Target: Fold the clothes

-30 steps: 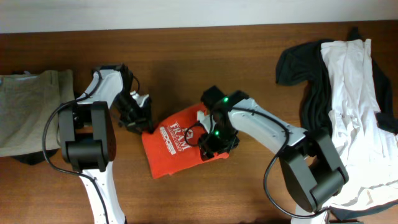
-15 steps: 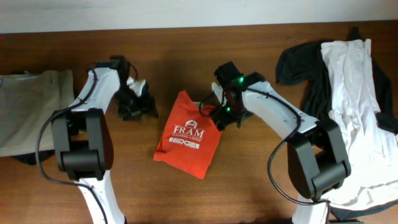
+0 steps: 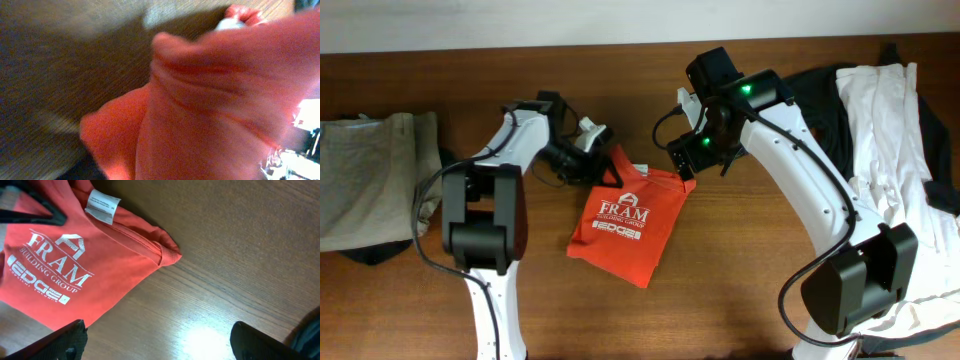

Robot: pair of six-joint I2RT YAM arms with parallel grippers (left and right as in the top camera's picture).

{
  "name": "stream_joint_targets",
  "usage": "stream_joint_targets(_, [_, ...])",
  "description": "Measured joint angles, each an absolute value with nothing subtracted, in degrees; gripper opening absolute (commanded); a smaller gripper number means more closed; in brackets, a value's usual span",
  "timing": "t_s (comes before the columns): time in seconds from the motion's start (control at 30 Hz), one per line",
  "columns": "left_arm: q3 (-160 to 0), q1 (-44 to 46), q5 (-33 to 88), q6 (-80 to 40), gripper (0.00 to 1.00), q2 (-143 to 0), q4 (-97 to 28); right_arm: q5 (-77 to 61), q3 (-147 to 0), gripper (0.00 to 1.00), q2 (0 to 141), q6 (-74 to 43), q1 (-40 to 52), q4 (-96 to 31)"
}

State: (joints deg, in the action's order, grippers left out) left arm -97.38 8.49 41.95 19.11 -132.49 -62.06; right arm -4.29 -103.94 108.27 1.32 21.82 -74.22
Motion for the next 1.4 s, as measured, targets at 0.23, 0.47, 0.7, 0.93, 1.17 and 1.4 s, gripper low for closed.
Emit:
stream_joint_targets(0.23, [-101.9, 10.9, 38.3, 17.4, 0.0, -134.5, -64.5, -3.3, -103.9, 0.95, 108.3, 1.3, 21.8, -76.1])
stream_joint_targets(0.47, [-111.4, -9.0, 19.5, 11.5, 0.01, -124.5, -66.2, -1.5, -103.9, 0.95, 108.3, 0.2, 20.4, -76.3])
stream_joint_targets(0.7, [-112.1, -26.3, 10.9, 10.6, 0.0, -113.6, -57.1, -1.3, -103.9, 0.95, 108.2, -0.2, 18.5, -76.3])
stream_joint_targets(0.93, [-112.1, -35.9, 10.4, 10.2, 0.01, -113.6, -49.9, -1.3, -103.9, 0.96, 108.2, -0.3, 18.5, -76.3])
stream_joint_targets(1.17, [-112.1, -39.7, 6.6, 9.9, 0.53, -113.9, -47.6, -1.3, -103.9, 0.97, 108.2, -0.2, 18.5, -76.3])
stream_joint_targets(1.4, [-112.1, -43.5, -1.1, 6.0, 0.93, -116.0, -47.7, -1.4, -103.9, 1.0, 108.3, -0.2, 18.5, -76.3])
